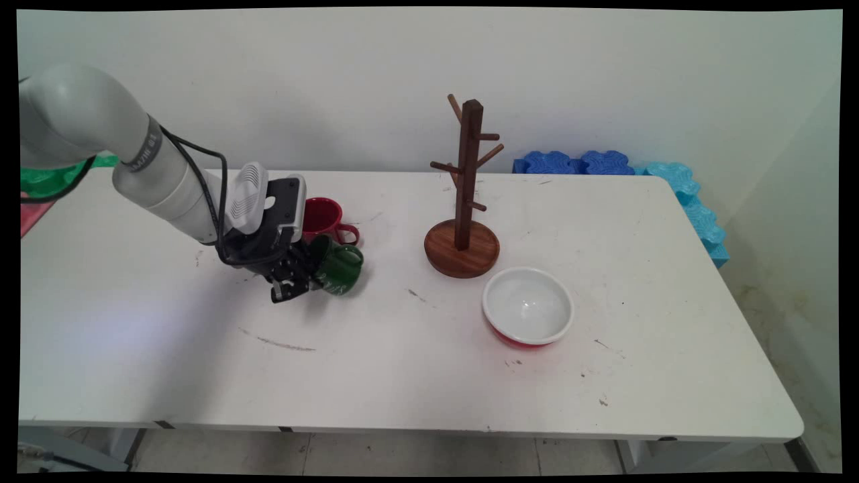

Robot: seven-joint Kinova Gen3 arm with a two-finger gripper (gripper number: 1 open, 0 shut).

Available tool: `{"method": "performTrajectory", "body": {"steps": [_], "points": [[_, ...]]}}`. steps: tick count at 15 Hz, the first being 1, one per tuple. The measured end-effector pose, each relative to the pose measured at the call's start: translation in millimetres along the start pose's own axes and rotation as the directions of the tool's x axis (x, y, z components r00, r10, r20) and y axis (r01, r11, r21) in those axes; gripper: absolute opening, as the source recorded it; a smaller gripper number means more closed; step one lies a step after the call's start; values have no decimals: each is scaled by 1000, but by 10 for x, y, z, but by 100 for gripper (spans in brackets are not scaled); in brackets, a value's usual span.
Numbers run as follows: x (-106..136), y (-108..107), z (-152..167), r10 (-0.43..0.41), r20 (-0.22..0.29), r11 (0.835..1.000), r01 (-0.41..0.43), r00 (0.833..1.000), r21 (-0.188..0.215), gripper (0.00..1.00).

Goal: Place the picked object on the table

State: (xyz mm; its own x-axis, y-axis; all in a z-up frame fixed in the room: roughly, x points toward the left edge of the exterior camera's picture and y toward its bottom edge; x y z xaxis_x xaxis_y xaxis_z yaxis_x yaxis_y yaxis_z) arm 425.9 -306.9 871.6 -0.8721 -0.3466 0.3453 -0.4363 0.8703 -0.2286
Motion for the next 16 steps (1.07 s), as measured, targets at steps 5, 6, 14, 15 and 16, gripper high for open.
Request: {"method": "performTrajectory", "body": {"steps": [5,6,14,15,16], "points": [[-40,12,70,8,22,1000,-8,1000,-1,0],[-46,15,83,10,25,1000,-10,1000,-2,0],[-60,46,169,25,36,1000,-24,999,-10,100],[-61,47,174,26,35,1000,-25,999,-10,100],[-64,51,179,27,35,1000,-26,999,-12,100]]}}
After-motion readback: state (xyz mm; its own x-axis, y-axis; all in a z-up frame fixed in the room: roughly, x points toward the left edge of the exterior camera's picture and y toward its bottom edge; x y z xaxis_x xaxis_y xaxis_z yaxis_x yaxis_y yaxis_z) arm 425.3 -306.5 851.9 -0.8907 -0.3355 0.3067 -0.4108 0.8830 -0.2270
